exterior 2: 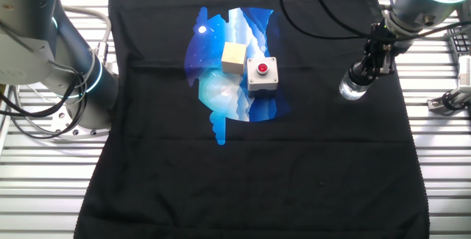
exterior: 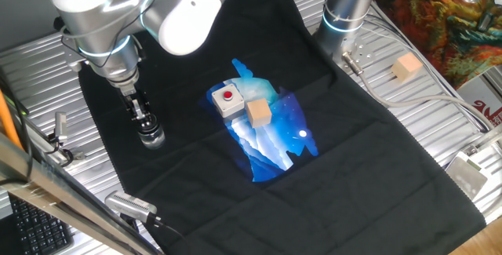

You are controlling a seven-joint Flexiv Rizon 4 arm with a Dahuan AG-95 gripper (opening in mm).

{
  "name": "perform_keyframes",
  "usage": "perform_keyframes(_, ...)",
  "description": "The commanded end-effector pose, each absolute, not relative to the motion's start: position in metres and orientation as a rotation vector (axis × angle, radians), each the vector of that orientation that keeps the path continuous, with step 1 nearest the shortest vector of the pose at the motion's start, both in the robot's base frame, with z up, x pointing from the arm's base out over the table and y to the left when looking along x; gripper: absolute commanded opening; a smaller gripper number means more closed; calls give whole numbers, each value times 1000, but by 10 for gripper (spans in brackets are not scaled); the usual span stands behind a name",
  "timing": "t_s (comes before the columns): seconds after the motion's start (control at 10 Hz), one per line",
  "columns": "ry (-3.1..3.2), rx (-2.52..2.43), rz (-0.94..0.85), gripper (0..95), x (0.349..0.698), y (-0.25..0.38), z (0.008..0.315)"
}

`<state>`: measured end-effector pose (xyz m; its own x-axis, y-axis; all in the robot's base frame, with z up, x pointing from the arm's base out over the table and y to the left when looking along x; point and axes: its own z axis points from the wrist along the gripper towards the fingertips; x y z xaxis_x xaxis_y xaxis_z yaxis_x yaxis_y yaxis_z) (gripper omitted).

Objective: Screw the lid onto the jar

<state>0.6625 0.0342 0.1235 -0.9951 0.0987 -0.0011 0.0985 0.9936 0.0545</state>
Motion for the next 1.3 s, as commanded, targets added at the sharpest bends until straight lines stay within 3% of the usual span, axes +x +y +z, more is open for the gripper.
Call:
perform_keyframes(0.1,3132,152,78,0,663,34,123)
perform_keyframes(0.8,3140,145,76,0,664,34,123)
perform_keyframes(0.9,3144,136,79,190,664,34,123)
perform_keyframes(1.0,3152,131,85,190,664,34,123)
perform_keyframes(1.2,3150,93,75,570,665,34,122)
perform_keyframes(1.3,3143,82,77,570,665,34,121)
